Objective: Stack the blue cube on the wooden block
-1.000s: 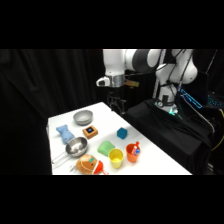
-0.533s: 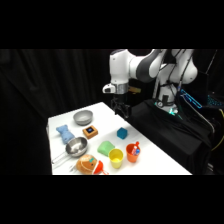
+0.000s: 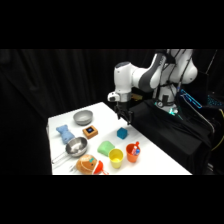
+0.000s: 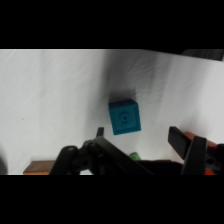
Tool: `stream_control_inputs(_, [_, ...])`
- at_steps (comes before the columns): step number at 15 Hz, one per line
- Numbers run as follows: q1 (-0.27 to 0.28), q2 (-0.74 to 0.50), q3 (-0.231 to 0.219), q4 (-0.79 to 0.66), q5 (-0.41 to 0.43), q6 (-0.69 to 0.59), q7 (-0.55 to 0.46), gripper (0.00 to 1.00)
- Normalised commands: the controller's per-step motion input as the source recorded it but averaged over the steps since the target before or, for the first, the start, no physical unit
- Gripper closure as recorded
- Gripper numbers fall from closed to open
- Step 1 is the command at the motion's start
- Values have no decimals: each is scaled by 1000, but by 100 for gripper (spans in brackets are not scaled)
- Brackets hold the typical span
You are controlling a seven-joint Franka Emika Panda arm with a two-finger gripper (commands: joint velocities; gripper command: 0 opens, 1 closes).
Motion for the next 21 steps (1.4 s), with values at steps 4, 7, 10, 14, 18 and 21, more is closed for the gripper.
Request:
stream_control_inputs(4, [-45,184,39,-45,-76,403,-18,0])
stream_control_inputs(7, [-46,201,42,-22,-188,390,70,0])
stream_control_inputs(10, [-43,202,31,-7,-195,348,101,0])
stream_control_inputs(14, [-40,181,24,19,-165,278,103,0])
stream_control_inputs(18, [-47,175,24,51,-134,243,89,0])
stream_control_inputs(21, [-47,170,15,83,-134,216,89,0])
